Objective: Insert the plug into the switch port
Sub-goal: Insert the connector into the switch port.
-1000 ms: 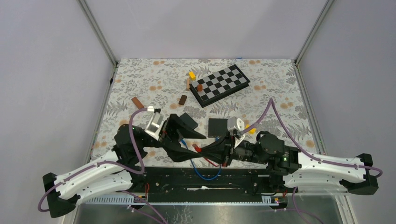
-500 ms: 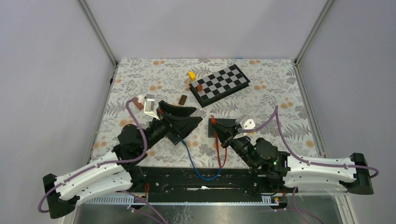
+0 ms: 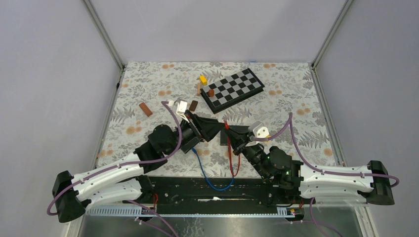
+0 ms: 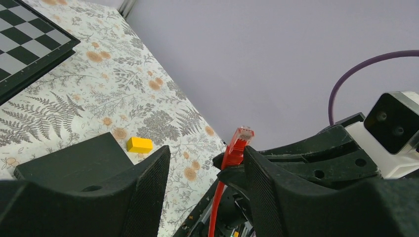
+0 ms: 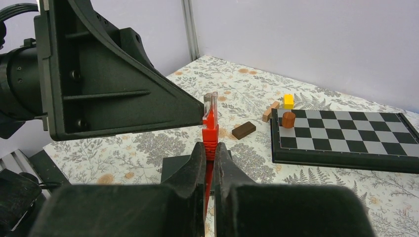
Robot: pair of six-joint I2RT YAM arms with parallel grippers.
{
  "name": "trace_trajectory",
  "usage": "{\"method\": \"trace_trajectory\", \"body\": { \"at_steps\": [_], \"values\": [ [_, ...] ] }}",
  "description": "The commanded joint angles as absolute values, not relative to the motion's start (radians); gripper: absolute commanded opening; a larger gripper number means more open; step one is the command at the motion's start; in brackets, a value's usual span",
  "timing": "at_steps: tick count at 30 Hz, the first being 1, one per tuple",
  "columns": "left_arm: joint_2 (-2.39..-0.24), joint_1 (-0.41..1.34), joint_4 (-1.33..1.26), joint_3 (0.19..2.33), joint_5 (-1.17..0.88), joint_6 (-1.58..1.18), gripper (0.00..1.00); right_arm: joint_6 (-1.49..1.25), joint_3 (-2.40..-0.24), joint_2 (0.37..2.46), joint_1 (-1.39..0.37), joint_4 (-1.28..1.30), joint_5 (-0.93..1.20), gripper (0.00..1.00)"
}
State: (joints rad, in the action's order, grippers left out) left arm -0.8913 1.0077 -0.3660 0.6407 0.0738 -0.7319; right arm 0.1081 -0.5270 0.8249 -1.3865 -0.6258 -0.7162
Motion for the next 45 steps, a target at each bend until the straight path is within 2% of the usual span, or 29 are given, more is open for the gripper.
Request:
{"method": "trace_trajectory", "body": {
  "at_steps": [1,9,12,15,17,20,22,24,29,31,36,41,45],
  "values": [
    [-0.882,1.011,-0.445,0.675,0.104,-0.733,0.57,0.095,-0.523,0.808,-1.385,-0.654,-0.718,0.0],
    [-0.901,1.011,-0.466,0.684,0.058,-0.732,0.53,0.069,-0.539,0.838,-1.385,-0.619,-0.692,0.0],
    [-0.916,1.011,-0.466,0.687,0.027,-0.733,0.45,0.069,-0.546,0.848,-1.385,-0.618,-0.686,0.0],
    [-0.932,1.011,-0.469,0.693,0.005,-0.738,0.41,0.07,-0.551,0.854,-1.386,-0.618,-0.683,0.0],
    [-0.939,1.011,-0.473,0.696,-0.029,-0.734,0.32,0.071,-0.552,0.856,-1.385,-0.618,-0.683,0.0],
    [-0.941,1.011,-0.478,0.696,-0.037,-0.729,0.08,0.067,-0.553,0.853,-1.385,-0.612,-0.683,0.0],
    [-0.94,1.011,-0.484,0.692,-0.042,-0.727,0.0,0.063,-0.553,0.85,-1.385,-0.605,-0.682,0.0],
    [-0.936,1.011,-0.486,0.688,-0.054,-0.719,0.0,0.053,-0.555,0.843,-1.385,-0.591,-0.669,0.03],
    [-0.87,1.011,-0.604,0.602,-0.109,-0.665,0.0,-0.078,-0.572,0.78,-1.381,-0.465,-0.502,0.44],
    [-0.806,1.009,-0.69,0.536,-0.113,-0.654,0.0,-0.16,-0.593,0.77,-1.359,-0.393,-0.37,0.52],
    [-0.682,1.008,-0.737,0.433,-0.109,-0.613,0.0,-0.34,-0.614,0.801,-1.182,-0.338,0.057,0.57],
    [-0.635,0.962,-0.795,0.362,-0.189,-0.652,0.0,-0.488,-0.549,0.837,-0.982,-0.561,0.422,0.59],
    [-0.663,0.879,-0.944,0.316,-0.327,-0.756,0.0,-0.589,-0.486,0.857,-0.928,-0.764,0.52,0.54]
  ]
}}
